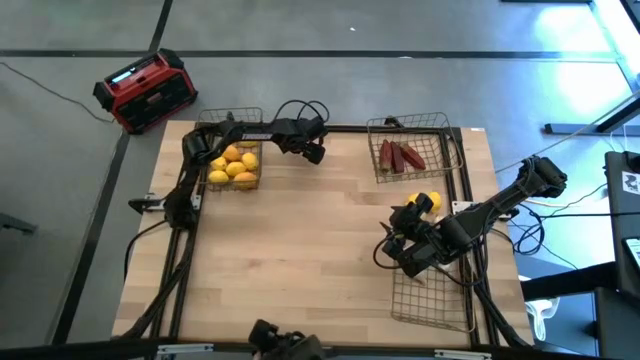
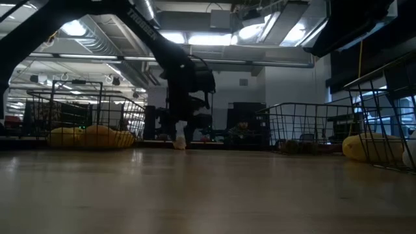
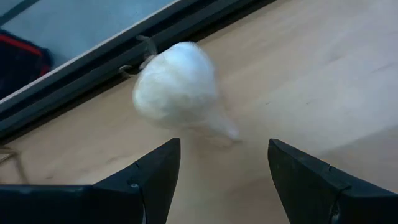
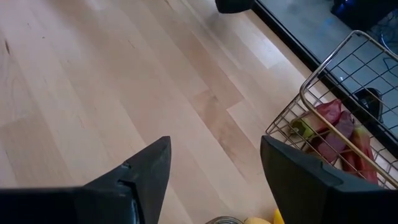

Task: Sort produce into baskets
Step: Put the white garlic into the bottom wire basket

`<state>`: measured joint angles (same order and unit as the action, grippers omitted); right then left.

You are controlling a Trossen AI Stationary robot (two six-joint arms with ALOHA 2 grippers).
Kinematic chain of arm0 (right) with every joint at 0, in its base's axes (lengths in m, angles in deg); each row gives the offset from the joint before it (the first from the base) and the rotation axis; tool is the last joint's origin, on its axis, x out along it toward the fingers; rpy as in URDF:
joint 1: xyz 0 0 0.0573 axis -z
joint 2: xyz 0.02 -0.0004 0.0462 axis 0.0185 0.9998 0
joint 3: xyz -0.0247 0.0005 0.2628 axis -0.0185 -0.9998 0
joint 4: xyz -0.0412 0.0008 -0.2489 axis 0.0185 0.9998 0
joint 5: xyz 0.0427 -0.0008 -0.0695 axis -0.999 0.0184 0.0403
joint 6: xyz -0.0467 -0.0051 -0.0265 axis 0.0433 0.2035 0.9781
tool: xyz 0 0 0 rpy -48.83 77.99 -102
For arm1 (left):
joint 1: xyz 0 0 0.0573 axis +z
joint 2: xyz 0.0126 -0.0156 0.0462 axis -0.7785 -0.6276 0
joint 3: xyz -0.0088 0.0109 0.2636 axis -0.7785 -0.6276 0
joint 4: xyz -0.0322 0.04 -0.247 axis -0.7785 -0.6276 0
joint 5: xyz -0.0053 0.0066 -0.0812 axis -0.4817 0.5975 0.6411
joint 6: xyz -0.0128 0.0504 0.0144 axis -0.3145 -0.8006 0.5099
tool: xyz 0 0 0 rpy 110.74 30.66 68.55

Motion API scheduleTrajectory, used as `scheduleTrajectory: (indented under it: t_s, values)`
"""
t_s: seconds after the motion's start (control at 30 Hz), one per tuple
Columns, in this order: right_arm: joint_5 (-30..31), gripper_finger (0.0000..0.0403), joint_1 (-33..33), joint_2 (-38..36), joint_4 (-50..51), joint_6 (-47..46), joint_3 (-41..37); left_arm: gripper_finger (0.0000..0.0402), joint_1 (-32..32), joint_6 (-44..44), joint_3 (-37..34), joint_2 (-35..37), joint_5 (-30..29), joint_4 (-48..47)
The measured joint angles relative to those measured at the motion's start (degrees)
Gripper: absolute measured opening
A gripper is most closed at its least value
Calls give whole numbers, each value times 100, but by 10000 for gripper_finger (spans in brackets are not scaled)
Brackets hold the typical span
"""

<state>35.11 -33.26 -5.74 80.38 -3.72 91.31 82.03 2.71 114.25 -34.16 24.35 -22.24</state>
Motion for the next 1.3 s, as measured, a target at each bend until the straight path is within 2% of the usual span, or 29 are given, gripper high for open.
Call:
scheduleTrajectory:
  t_s: [0.33,0.57,0.93,1.07,1.3]
  values:
    - [57,245,0,0,17,0,0,237,159,9,-3,-89,-282,209]
    - [66,245,0,0,17,0,0,237,257,-77,-3,-107,-227,384]
    - [65,245,0,0,10,0,0,235,455,-269,-92,-157,493,631]
    - [65,245,0,0,11,-1,0,207,493,-407,-92,-157,557,633]
    - [63,245,0,0,10,-47,0,119,504,-787,-92,-157,595,742]
